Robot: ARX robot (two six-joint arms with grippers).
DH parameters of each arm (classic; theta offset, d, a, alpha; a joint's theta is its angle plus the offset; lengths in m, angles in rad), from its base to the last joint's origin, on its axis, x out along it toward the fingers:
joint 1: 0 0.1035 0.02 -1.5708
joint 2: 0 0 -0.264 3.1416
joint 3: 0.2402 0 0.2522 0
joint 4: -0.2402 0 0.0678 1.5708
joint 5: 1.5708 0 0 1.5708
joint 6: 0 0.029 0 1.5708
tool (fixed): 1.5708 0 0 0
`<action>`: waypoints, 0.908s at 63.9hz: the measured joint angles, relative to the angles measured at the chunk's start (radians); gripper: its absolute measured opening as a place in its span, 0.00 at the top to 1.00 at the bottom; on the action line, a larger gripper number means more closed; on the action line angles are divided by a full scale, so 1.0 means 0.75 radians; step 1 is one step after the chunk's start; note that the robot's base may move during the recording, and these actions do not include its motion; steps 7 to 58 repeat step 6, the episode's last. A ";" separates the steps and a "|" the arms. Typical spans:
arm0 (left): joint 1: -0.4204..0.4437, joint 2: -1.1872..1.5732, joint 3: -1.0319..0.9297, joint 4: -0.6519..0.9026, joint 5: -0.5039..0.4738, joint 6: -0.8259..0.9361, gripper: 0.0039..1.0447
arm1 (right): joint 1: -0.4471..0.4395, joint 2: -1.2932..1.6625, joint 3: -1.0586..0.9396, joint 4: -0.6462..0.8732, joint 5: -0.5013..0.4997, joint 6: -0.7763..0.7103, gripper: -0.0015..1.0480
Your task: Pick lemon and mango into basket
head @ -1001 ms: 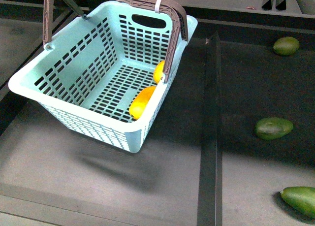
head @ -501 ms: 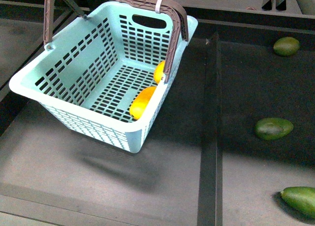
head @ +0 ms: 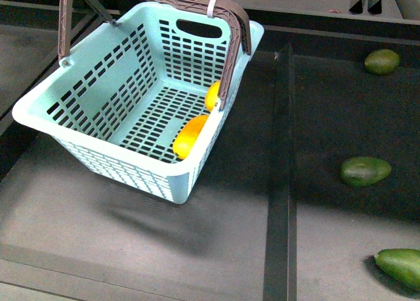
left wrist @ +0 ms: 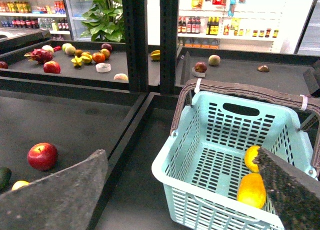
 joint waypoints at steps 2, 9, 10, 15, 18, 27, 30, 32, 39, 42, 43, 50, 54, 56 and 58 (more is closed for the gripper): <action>0.000 0.000 0.000 0.000 0.000 -0.001 0.07 | 0.000 0.000 0.000 0.000 0.000 0.000 0.08; 0.000 0.000 0.000 0.000 0.000 -0.001 0.06 | 0.000 0.000 0.000 0.000 0.000 0.000 0.08; 0.000 0.000 0.000 0.000 0.000 -0.001 0.06 | 0.000 0.000 0.000 0.000 0.000 0.000 0.08; 0.000 0.000 0.000 0.000 0.000 -0.001 0.06 | 0.000 0.000 0.000 0.000 0.000 0.000 0.08; 0.000 0.000 0.000 0.000 0.000 -0.001 0.06 | 0.000 0.000 0.000 0.000 0.000 0.000 0.08; 0.000 0.000 0.000 0.000 0.000 -0.001 0.06 | 0.000 0.000 0.000 0.000 0.000 0.000 0.08; 0.000 0.000 0.000 0.000 0.000 -0.001 0.06 | 0.000 0.000 0.000 0.000 0.000 0.000 0.08; 0.000 0.000 0.000 0.000 0.000 -0.001 0.06 | 0.000 0.000 0.000 0.000 0.000 0.000 0.08; 0.000 0.000 0.000 0.000 0.000 -0.001 0.06 | 0.000 0.000 0.000 0.000 0.000 0.000 0.08; 0.000 0.000 0.000 0.000 0.000 -0.001 0.06 | 0.000 0.000 0.000 0.000 0.000 0.000 0.08; 0.000 0.000 0.000 0.000 0.000 -0.001 0.06 | 0.000 0.000 0.000 0.000 0.000 0.000 0.08; 0.000 0.000 0.000 0.000 0.000 -0.001 0.06 | 0.000 0.000 0.000 0.000 0.000 0.000 0.08; 0.000 0.000 0.000 0.000 0.000 -0.001 0.06 | 0.000 0.000 0.000 0.000 0.000 0.000 0.08; 0.000 0.000 0.000 0.000 0.000 -0.001 0.06 | 0.000 0.000 0.000 0.000 0.000 0.000 0.08; 0.000 0.000 0.000 0.000 0.000 -0.001 0.06 | 0.000 0.000 0.000 0.000 0.000 0.000 0.08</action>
